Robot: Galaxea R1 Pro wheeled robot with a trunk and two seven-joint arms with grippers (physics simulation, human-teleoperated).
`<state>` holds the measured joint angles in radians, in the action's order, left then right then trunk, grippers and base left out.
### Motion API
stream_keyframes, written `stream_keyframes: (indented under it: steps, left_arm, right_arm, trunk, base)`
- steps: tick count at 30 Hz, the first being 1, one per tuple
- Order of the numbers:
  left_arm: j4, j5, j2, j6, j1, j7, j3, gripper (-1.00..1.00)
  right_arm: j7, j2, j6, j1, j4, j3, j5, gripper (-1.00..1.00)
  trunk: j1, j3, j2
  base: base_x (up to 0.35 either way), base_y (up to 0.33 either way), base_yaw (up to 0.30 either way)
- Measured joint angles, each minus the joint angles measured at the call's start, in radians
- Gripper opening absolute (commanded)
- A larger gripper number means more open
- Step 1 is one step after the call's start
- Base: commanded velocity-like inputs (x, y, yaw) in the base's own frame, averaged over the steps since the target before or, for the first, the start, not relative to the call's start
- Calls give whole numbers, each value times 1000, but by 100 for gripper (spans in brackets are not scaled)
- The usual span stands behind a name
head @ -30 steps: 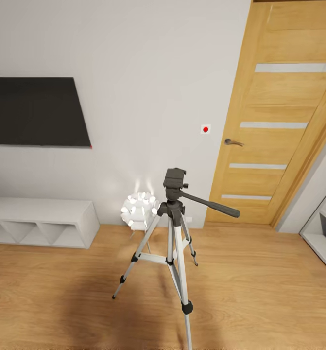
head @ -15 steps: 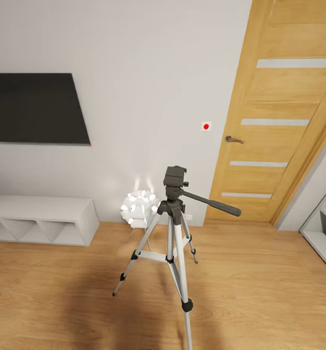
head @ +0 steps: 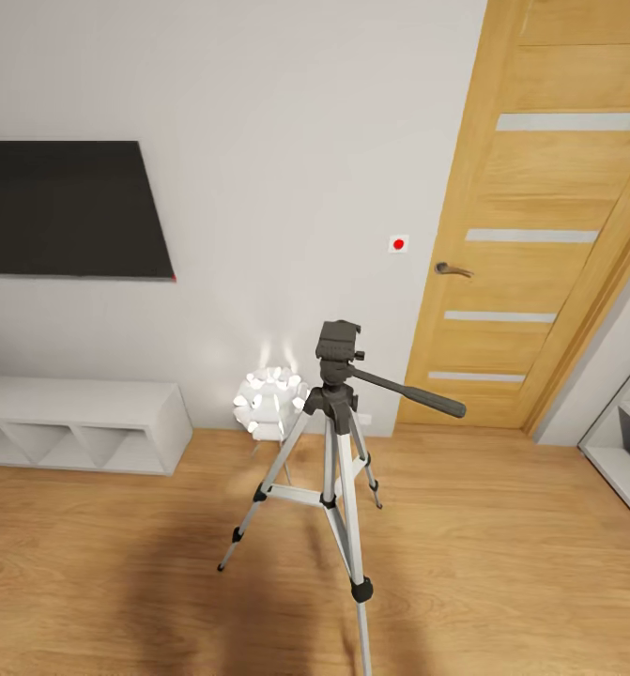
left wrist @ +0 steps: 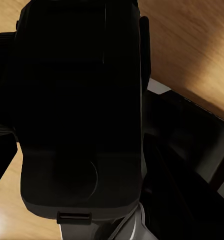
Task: Attach the digital camera to the camera tripod in the bedroom.
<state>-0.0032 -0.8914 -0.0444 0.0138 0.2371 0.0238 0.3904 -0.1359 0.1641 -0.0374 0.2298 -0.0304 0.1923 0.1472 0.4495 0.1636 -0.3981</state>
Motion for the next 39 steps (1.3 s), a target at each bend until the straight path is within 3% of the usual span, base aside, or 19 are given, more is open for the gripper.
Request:
stream_keyframes:
  steps: [7, 9, 12, 13, 16, 17, 20, 21, 24, 26, 27, 28, 34, 37, 39]
  left_arm:
    - [0, 2, 0, 0, 0, 0, 1, -100]
    - [-2, 11, -2, 0, 0, 0, 3, -100]
    - [-7, 16, -21, -2, 0, 0, 6, -100]
    - [-10, 17, -34, -3, 0, 0, 6, -100]
    - [-23, 19, -55, -7, 1, 0, 7, -100]
    - [-41, 20, -68, -9, 1, 0, 7, -100]
    - [-81, 20, -87, -13, 1, 0, 8, -100]
    - [-109, 21, -97, -15, 2, -1, 9, -100]
    - [-150, 20, -113, -17, 2, -2, 9, -100]
    - [-192, 19, -132, -24, 2, -2, 10, -100]
    - [-253, 20, -165, -53, 4, -2, 9, -100]
    - [-273, 17, -177, -67, 4, -1, 11, -100]
    - [-416, 14, -262, -204, 8, 2, 9, -100]
    - [-546, 6, -323, -306, 9, 3, 6, -100]
    - [-625, 3, -354, -360, 9, 3, 6, -100]
  right_arm:
    - [-1, 1, 5, -1, 3, -2, 5, 100]
    - [-2, 3, 9, 1, 43, -10, 29, 100]
    - [-7, 3, 45, 2, 246, -22, 51, 100]
    - [-11, 3, 86, 2, 342, -24, 53, 100]
    - [-28, 4, 190, 2, 496, -25, 51, 100]
    - [-52, 3, 273, 2, 599, -23, 49, 100]
    - [-106, 2, 404, 2, 778, -21, 47, 100]
    - [-147, 1, 482, 2, 886, -19, 46, 100]
    - [-210, 1, 584, 0, 1055, -18, 46, 100]
    - [-263, -2, 668, -2, 1188, -18, 45, 100]
    - [-317, -3, 766, 15, 1289, -18, 40, 100]
    - [-333, -4, 793, 28, 1316, -18, 40, 100]
    - [-449, -19, 965, 185, 1369, -21, 13, 100]
    - [-559, -35, 1049, 272, 1387, -22, 1, 100]
    - [-618, -47, 1065, 297, 1403, -32, 2, 100]
  trunk:
    - [0, 0, 0]
    - [0, 0, 0]
    - [0, 0, 0]
    - [0, 0, 0]
    - [0, 0, 0]
    - [0, 0, 0]
    - [0, 0, 0]
    - [0, 0, 0]
    - [0, 0, 0]
    - [0, 0, 0]
    - [0, -1, 0]
    - [0, 0, 0]
    - [0, 0, 0]
    - [0, -1, 0]
    - [0, 0, 0]
  base:
    - [0, 0, 0]
    - [0, 0, 0]
    - [0, 0, 0]
    - [0, 0, 0]
    - [0, 0, 0]
    - [0, 0, 0]
    - [0, 0, 0]
    - [0, 0, 0]
    - [0, 0, 0]
    - [0, 0, 0]
    - [0, 0, 0]
    - [0, 0, 0]
    - [0, 0, 0]
    - [0, 0, 0]
    - [0, 0, 0]
